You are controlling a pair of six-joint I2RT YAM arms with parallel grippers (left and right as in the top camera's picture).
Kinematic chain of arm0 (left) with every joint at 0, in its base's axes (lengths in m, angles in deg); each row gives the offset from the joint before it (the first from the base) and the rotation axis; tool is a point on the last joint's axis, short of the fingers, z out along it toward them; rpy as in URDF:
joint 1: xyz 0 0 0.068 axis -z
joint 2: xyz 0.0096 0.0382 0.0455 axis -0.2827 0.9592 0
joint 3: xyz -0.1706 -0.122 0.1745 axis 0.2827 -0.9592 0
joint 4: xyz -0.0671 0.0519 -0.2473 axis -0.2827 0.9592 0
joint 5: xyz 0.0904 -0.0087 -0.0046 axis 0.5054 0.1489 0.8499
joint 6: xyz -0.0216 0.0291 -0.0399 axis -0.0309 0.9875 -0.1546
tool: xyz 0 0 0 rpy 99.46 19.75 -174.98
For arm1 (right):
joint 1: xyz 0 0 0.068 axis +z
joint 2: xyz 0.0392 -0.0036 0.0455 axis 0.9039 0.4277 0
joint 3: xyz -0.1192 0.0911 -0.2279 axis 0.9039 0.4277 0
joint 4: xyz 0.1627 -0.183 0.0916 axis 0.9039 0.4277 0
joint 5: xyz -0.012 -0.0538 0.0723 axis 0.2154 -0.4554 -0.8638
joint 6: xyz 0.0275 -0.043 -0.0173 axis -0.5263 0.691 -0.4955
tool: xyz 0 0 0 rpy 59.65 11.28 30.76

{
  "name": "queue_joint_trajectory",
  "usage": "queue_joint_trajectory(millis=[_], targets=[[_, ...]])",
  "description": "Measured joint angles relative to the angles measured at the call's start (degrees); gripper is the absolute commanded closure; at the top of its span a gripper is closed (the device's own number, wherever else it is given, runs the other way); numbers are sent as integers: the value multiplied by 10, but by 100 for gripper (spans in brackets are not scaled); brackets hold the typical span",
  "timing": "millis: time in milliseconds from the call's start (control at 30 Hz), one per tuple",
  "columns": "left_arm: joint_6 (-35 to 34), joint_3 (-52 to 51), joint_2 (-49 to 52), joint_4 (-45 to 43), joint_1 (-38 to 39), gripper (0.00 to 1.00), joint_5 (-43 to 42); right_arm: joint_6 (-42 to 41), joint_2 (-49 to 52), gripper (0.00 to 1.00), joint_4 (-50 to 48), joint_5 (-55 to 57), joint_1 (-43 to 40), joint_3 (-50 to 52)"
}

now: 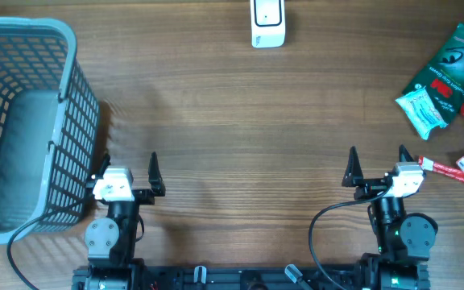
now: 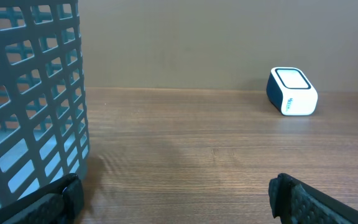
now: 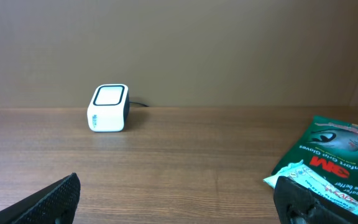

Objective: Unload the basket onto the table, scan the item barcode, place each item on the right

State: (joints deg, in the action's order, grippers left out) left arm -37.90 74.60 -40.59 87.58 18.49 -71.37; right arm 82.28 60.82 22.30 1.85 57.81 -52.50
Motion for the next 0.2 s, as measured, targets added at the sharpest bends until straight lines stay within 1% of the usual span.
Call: queue_joint_trajectory(millis=[200], targets=[[0,0,0,0,0,0,0,0,0,0,0,0,0,0]])
